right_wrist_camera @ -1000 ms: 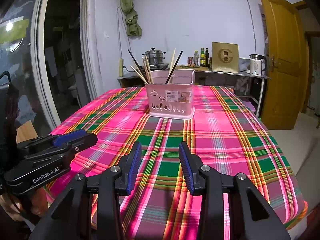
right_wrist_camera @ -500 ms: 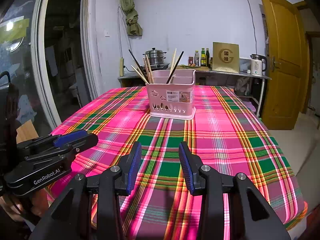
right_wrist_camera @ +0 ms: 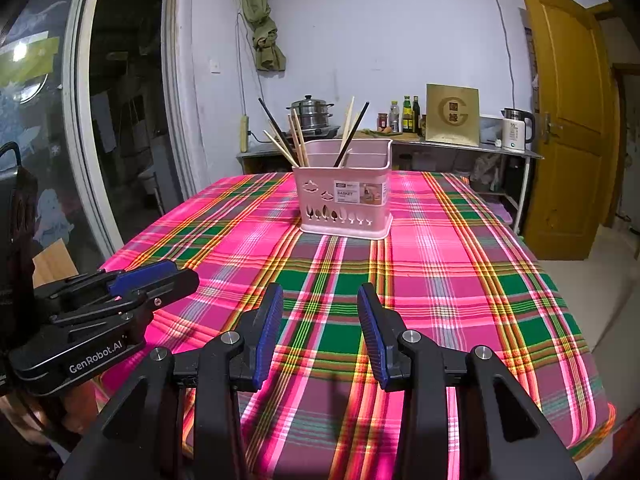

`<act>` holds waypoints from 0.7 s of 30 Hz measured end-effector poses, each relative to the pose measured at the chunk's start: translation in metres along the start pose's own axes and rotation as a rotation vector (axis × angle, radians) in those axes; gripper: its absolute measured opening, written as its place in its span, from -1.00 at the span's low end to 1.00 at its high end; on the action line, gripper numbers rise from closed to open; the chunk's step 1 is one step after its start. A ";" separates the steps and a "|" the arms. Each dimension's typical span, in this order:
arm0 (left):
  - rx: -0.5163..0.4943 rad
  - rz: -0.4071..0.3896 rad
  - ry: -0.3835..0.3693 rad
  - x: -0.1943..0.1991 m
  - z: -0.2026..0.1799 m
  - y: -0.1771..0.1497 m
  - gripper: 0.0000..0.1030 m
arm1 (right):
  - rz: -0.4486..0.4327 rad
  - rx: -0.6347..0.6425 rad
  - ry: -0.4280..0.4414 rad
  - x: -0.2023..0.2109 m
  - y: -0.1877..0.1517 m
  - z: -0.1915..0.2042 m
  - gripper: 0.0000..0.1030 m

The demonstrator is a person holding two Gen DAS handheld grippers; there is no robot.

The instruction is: Organize utensils

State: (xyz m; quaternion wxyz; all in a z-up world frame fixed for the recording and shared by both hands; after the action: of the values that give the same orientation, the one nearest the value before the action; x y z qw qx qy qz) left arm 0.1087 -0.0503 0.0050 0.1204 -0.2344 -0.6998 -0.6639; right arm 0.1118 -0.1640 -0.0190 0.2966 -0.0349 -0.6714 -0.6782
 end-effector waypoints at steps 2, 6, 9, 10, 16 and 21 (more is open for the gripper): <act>-0.001 -0.001 0.000 0.000 0.000 0.000 -0.40 | -0.002 0.001 -0.001 0.000 0.000 0.000 -0.23; 0.000 0.000 0.002 0.000 0.000 0.000 -0.40 | -0.001 0.002 -0.001 0.000 0.000 0.000 -0.23; -0.001 -0.001 -0.001 0.000 -0.001 0.000 -0.40 | -0.001 0.001 -0.001 0.000 0.000 0.000 -0.23; -0.002 -0.001 0.001 0.000 -0.001 0.000 -0.40 | -0.001 0.001 -0.001 0.000 0.000 0.000 -0.23; -0.001 -0.001 -0.001 0.000 -0.001 0.000 -0.40 | 0.000 0.001 -0.001 0.000 0.000 0.001 -0.23; -0.002 0.002 -0.004 0.000 -0.002 -0.001 -0.40 | 0.000 0.001 0.001 0.001 0.001 0.001 -0.23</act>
State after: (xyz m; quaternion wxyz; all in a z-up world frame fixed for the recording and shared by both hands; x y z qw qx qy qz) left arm 0.1079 -0.0518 0.0046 0.1195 -0.2363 -0.6993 -0.6640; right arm 0.1113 -0.1636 -0.0178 0.2970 -0.0345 -0.6715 -0.6780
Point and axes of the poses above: each gripper's, at about its wrist camera, not at the fingertips, and x roughly against the way its jaws point, z to its left, y to its top, the point moved 8 cm from there along -x, roughly the way its jaws point, and after that the axes turned 2 degrees about y, right-handed, at the moved point
